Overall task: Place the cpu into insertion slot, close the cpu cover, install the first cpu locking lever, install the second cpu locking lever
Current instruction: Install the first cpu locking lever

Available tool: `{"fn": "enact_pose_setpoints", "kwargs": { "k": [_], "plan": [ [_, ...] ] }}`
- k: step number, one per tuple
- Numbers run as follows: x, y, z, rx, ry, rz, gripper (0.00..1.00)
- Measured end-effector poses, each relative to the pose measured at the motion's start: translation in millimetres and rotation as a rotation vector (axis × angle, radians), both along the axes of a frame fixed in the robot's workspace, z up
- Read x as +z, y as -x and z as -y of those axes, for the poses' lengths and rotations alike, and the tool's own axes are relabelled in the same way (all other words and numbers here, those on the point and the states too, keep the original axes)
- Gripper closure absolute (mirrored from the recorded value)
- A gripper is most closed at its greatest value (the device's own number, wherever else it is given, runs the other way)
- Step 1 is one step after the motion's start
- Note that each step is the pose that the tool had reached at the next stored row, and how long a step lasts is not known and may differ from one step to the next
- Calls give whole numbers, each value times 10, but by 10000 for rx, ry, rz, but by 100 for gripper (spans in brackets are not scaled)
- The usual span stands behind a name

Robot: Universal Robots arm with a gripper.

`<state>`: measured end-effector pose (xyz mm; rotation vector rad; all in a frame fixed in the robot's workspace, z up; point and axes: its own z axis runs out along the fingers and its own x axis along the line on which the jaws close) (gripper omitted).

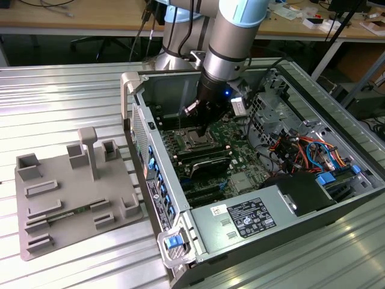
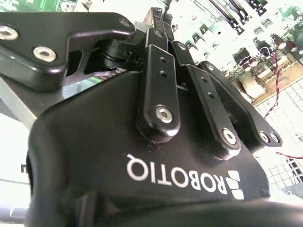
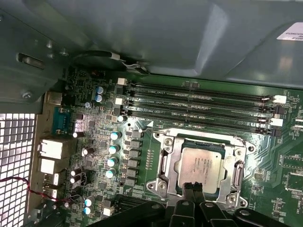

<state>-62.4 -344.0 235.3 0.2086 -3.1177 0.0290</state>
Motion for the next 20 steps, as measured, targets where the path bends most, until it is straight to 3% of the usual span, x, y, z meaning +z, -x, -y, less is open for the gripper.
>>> {"fn": "enact_pose_setpoints", "kwargs": {
  "k": [13,20],
  "plan": [
    [7,122,-1,-1,0,11,89],
    [101,122,-1,-1,-2,12,89]
  ]
}}
